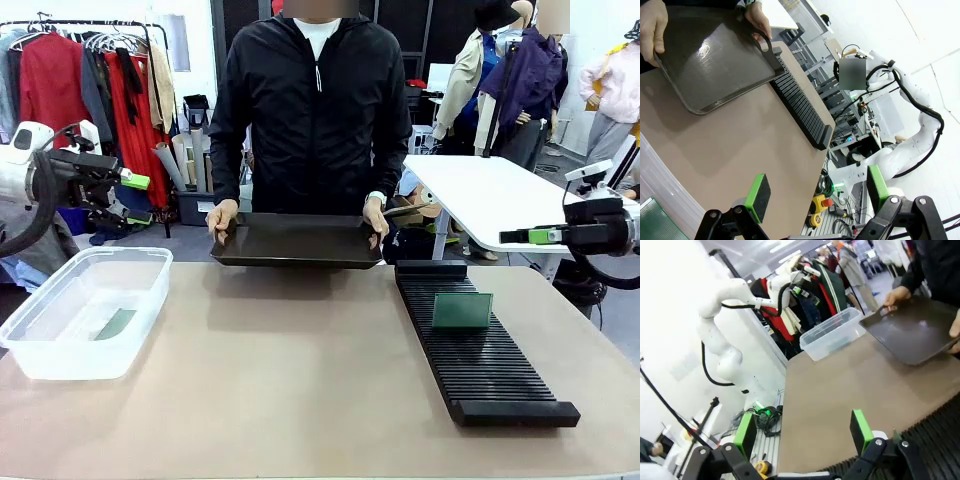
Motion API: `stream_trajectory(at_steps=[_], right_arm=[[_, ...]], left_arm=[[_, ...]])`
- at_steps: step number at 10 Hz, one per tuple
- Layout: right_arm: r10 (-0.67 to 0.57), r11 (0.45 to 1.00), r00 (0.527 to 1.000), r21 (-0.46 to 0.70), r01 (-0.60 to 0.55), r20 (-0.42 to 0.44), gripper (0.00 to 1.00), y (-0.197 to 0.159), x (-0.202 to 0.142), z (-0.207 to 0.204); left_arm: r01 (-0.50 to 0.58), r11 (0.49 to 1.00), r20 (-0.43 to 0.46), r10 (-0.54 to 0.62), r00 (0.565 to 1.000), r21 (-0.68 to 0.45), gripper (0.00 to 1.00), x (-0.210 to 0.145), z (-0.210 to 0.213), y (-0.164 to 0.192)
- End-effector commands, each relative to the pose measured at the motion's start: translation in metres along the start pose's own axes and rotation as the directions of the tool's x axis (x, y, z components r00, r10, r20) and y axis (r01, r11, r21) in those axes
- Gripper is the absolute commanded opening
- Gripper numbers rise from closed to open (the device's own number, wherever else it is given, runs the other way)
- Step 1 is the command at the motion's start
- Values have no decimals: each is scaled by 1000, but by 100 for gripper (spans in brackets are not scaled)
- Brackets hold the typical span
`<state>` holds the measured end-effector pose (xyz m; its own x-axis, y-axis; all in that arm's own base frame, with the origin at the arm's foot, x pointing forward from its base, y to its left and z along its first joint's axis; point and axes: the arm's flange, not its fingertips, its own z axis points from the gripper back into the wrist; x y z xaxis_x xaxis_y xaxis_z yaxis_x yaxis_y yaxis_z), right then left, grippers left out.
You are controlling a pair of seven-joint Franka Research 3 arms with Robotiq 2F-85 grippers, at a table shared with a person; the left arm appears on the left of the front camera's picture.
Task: Sort PCBs into racks and boxes based on the side picked up.
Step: If the short side of the Blank PCB is picked up, insert it into the PCB Rack ; if the long side is picked up, place it in the Organizing box.
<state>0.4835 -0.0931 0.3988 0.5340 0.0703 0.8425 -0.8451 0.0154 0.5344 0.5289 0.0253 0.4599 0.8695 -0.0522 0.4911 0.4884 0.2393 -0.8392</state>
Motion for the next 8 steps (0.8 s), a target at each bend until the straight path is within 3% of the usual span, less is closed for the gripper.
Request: stream_trajectory(at_steps=[1,4,8], right_arm=[[-201,976,979,-82,203,25,100,20,7,-17],[-400,904,912,-124,409,91,100,36,9,-36],[-439,882,892,-140,450,103,100,49,17,-39]], left_arm=[[2,1000,2,-2,1000,-2,100,-1,1,-2],[2,1000,2,-2,1000,-2,100,-1,1,-2],[2,1000,2,-2,1000,-2,100,-1,1,-2]])
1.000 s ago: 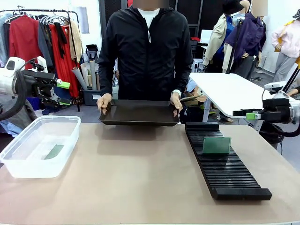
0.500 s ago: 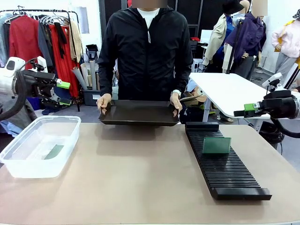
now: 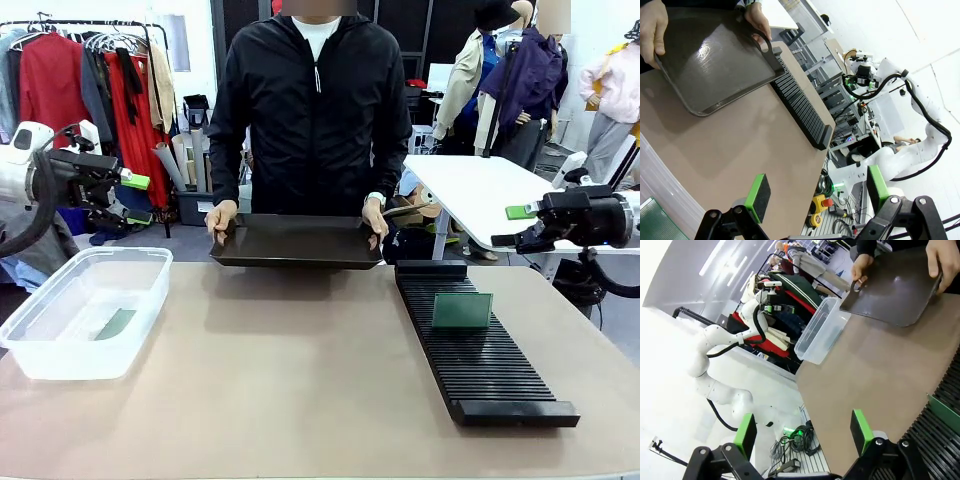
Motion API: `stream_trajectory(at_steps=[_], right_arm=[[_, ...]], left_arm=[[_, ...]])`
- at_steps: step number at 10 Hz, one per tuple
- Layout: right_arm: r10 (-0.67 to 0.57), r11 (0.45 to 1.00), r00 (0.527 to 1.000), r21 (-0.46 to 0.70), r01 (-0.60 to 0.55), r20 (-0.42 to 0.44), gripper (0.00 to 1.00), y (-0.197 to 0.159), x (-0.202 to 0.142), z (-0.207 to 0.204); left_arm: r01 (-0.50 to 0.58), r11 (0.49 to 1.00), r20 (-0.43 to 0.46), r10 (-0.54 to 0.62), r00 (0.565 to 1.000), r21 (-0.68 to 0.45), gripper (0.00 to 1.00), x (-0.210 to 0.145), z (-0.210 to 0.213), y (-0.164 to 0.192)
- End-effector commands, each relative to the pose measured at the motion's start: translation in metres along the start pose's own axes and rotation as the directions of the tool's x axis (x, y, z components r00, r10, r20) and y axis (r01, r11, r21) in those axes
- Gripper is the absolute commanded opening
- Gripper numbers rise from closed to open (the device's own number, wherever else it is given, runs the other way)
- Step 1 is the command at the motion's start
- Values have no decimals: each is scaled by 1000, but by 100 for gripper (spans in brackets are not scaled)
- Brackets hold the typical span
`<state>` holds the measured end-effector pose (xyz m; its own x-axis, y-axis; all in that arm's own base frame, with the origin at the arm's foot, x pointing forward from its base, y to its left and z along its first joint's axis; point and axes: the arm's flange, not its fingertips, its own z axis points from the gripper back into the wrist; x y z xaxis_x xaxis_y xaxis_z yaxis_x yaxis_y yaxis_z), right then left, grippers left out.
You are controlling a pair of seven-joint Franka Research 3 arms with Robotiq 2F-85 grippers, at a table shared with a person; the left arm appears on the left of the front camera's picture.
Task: Sort PCBs into racks and boxes based on the side picked up.
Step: If the short side of the Blank PCB is picked up, insert it into the PCB Rack ; if the long side is picked up, place it in the Organizing box.
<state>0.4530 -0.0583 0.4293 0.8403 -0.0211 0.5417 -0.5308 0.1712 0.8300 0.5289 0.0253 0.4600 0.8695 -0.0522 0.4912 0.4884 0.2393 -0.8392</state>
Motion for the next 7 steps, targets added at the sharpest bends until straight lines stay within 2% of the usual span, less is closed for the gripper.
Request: stream_trajectory(at_steps=[1,2,3,7], right_arm=[[-26,999,999,-25,27,27,100,11,2,-4],[-5,999,1000,-51,6,20,100,10,2,-4],[1,1000,1000,-5,-1,2,100,3,2,1],[1,1000,1000,-5,-1,2,100,3,2,1]], left_arm=[[2,1000,2,-2,1000,-2,100,-1,1,-2],[2,1000,2,-2,1000,-2,100,-1,1,-2],[2,1000,2,-2,1000,-2,100,-1,1,-2],[2,1000,2,-2,1000,-2,100,-1,1,-2]])
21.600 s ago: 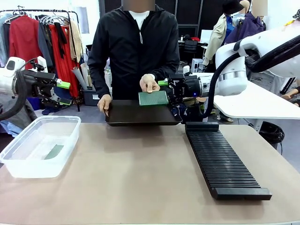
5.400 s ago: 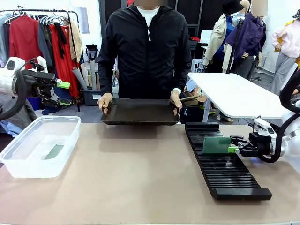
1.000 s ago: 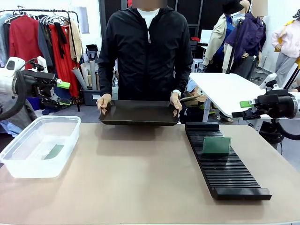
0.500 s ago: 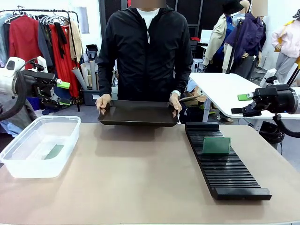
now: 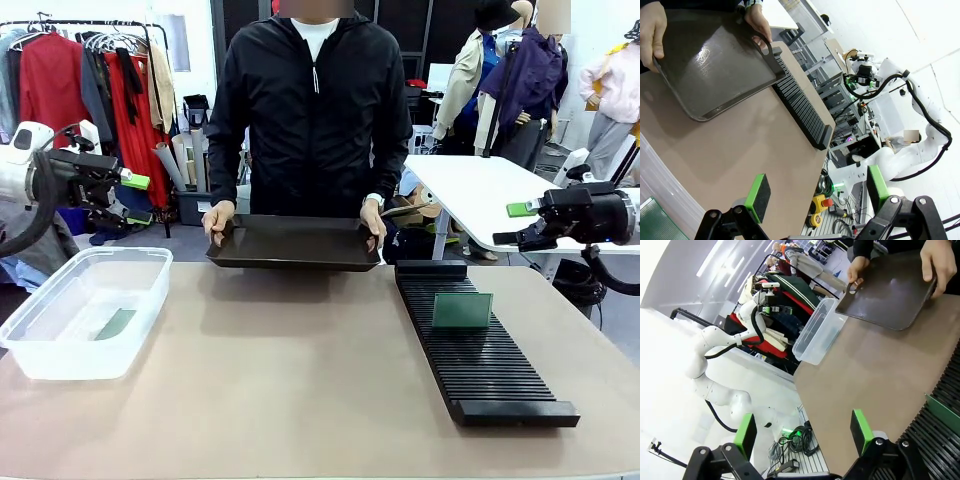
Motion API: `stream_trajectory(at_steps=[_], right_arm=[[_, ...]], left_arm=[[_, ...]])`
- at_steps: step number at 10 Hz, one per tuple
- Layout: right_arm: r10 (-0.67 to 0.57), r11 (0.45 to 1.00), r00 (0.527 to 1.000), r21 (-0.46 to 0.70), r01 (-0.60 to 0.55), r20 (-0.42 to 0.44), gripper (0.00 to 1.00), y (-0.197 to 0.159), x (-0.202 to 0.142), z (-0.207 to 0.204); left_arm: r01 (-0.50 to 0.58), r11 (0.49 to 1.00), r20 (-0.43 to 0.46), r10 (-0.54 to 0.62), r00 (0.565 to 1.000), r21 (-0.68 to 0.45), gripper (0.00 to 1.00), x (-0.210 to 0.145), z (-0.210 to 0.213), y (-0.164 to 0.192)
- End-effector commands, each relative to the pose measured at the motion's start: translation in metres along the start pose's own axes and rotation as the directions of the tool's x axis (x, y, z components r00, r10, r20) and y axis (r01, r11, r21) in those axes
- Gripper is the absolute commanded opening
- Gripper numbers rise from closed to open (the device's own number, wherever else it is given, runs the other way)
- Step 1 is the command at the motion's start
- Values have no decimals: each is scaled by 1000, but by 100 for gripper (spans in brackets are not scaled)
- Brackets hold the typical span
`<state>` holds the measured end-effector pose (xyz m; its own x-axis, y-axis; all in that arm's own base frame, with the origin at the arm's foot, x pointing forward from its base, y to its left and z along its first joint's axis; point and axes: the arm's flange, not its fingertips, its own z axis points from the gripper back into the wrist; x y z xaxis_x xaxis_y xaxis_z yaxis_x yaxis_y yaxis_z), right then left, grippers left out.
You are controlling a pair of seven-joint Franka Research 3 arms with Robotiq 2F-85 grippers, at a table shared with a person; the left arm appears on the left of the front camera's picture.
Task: Sort PCBs into racks and boxes based on the side picked up.
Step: If the short side of the Blank PCB is picked up, insert it into the PCB Rack ; if the long side is picked up, place it in the Organizing box.
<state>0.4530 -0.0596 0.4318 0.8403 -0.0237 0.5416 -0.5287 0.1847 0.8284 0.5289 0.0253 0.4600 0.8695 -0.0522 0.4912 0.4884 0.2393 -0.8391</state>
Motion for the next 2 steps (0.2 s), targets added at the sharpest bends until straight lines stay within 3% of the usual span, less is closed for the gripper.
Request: stream_trajectory(at_steps=[1,2], right_arm=[[2,1000,1000,8,-2,0,100,2,0,-1],[2,1000,1000,8,-2,0,100,2,0,-1]], left_arm=[[2,1000,2,-2,1000,-2,100,-1,1,-2],[2,1000,2,-2,1000,-2,100,-1,1,-2]])
